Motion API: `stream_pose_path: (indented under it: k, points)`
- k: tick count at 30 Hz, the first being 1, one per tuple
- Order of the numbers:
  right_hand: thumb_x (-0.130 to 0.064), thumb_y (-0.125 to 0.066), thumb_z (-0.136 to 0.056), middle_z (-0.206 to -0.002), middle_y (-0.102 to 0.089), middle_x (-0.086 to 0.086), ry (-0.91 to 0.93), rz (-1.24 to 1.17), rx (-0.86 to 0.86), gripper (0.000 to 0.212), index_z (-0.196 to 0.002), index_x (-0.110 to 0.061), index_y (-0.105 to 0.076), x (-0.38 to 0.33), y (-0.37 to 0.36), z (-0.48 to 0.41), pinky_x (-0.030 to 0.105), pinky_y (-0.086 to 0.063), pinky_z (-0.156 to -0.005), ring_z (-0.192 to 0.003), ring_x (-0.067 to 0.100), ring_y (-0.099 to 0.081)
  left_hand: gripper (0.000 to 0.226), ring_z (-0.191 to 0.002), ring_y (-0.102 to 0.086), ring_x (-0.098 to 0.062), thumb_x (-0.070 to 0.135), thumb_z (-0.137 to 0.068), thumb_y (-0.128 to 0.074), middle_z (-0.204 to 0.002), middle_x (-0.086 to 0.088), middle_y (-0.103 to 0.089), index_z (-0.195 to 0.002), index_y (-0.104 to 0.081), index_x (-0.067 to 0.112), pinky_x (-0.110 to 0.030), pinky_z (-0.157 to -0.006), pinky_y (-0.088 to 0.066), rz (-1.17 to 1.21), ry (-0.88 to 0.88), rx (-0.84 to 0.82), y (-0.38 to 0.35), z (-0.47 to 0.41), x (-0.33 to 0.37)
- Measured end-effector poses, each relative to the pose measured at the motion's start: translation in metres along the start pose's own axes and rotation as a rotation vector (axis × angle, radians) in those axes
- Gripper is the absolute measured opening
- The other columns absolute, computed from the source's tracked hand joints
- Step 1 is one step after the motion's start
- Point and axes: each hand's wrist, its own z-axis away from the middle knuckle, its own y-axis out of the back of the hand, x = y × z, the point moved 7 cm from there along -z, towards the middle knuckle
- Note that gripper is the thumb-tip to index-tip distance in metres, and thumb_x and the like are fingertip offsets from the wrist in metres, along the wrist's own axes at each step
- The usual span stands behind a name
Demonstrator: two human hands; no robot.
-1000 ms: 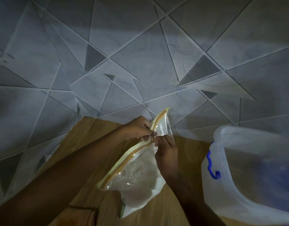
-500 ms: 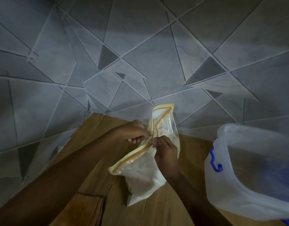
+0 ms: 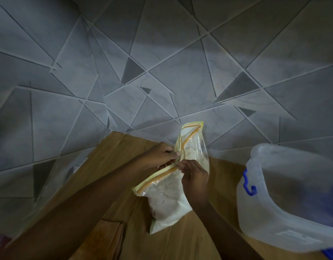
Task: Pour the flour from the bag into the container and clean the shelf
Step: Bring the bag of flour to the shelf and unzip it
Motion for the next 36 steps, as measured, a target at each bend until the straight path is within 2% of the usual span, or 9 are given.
stream_pose_path:
  k: [3, 10, 14, 17, 19, 22, 24, 31, 36]
  points:
    - [0.017, -0.063, -0.082, -0.081, -0.074, 0.002, -0.038, -0.018, 0.031, 0.029, -0.086, -0.008, -0.076, 0.000, -0.001, 0.002, 0.029, -0.060, -0.063, -0.069, 0.013, -0.070, 0.029, -0.042, -0.054, -0.003, 0.037, -0.092, -0.068, -0.055, 0.007, -0.058, -0.073, -0.067, 0.015, -0.017, -0.041, -0.040, -0.083, 0.015, 0.001, -0.002, -0.012, 0.004]
    - [0.018, -0.063, -0.083, -0.081, -0.074, -0.001, -0.130, -0.060, 0.028, 0.030, -0.085, -0.009, -0.075, 0.005, -0.003, 0.006, 0.028, -0.060, -0.067, -0.070, 0.007, -0.068, 0.018, -0.067, -0.072, -0.018, 0.019, -0.084, -0.079, -0.070, 0.002, -0.068, -0.069, -0.069, 0.016, -0.022, -0.054, -0.050, -0.170, -0.009, 0.176, 0.007, -0.023, 0.011]
    - [0.011, -0.055, -0.082, -0.081, -0.073, -0.004, -0.117, -0.163, -0.080, 0.030, -0.086, -0.012, -0.074, -0.013, -0.021, 0.006, 0.026, -0.059, -0.068, -0.073, 0.005, -0.068, 0.013, -0.072, -0.072, -0.021, 0.013, -0.084, -0.078, -0.076, -0.004, -0.070, -0.075, -0.071, 0.005, -0.029, -0.062, -0.055, -0.163, 0.015, 0.354, 0.031, -0.027, 0.007]
    - [0.001, -0.053, -0.086, -0.083, -0.074, -0.005, -0.054, -0.179, -0.153, 0.027, -0.089, -0.013, -0.076, -0.032, -0.028, 0.009, 0.016, -0.055, -0.071, -0.074, 0.003, -0.068, 0.016, -0.081, -0.070, -0.022, 0.014, -0.081, -0.080, -0.075, -0.001, -0.067, -0.076, -0.072, 0.002, -0.023, -0.072, -0.046, -0.065, 0.014, 0.454, 0.052, -0.021, -0.005]
    - [-0.001, -0.055, -0.087, -0.083, -0.075, -0.005, -0.031, -0.158, -0.151, 0.025, -0.088, -0.014, -0.076, -0.035, -0.027, 0.007, 0.010, -0.051, -0.072, -0.073, 0.002, -0.066, 0.021, -0.068, -0.071, -0.019, 0.020, -0.080, -0.082, -0.061, 0.004, -0.064, -0.066, -0.070, 0.010, -0.023, -0.064, -0.046, -0.031, 0.056, 0.407, 0.056, -0.010, -0.012]
    - [0.001, -0.060, -0.089, -0.082, -0.075, -0.003, -0.002, -0.148, -0.120, 0.021, -0.087, -0.013, -0.076, -0.039, -0.024, 0.004, 0.010, -0.051, -0.072, -0.074, 0.002, -0.066, 0.035, -0.037, -0.055, -0.007, 0.022, -0.084, -0.077, -0.048, 0.001, -0.060, -0.053, -0.062, 0.015, -0.020, -0.045, -0.044, -0.135, 0.175, 0.113, 0.044, 0.008, -0.014]
    - [0.005, -0.063, -0.090, -0.082, -0.075, -0.003, 0.010, -0.144, -0.104, 0.022, -0.087, -0.013, -0.076, -0.041, -0.023, 0.006, 0.015, -0.054, -0.071, -0.074, 0.004, -0.066, 0.032, -0.037, -0.054, -0.007, 0.014, -0.087, -0.071, -0.049, -0.001, -0.062, -0.056, -0.063, 0.014, -0.021, -0.044, -0.045, -0.146, 0.172, -0.028, 0.038, 0.019, -0.016]
    - [0.001, -0.060, -0.084, -0.087, -0.075, 0.001, 0.102, -0.175, -0.206, 0.021, -0.090, -0.011, -0.076, -0.079, -0.035, 0.024, 0.024, -0.059, -0.074, -0.079, 0.009, -0.069, 0.033, -0.042, -0.051, -0.003, 0.022, -0.082, -0.080, -0.048, 0.003, -0.056, -0.055, -0.065, 0.010, -0.018, -0.049, -0.037, -0.159, 0.029, 0.278, 0.066, 0.022, -0.025]
    - [0.001, -0.066, -0.084, -0.092, -0.072, 0.003, 0.228, -0.142, -0.285, 0.017, -0.093, -0.009, -0.075, -0.087, -0.039, 0.030, 0.023, -0.057, -0.074, -0.082, 0.012, -0.067, 0.035, -0.041, -0.048, -0.006, 0.022, -0.082, -0.080, -0.046, 0.001, -0.050, -0.055, -0.064, 0.007, -0.022, -0.051, -0.037, -0.094, -0.007, 0.329, 0.069, 0.024, -0.041]
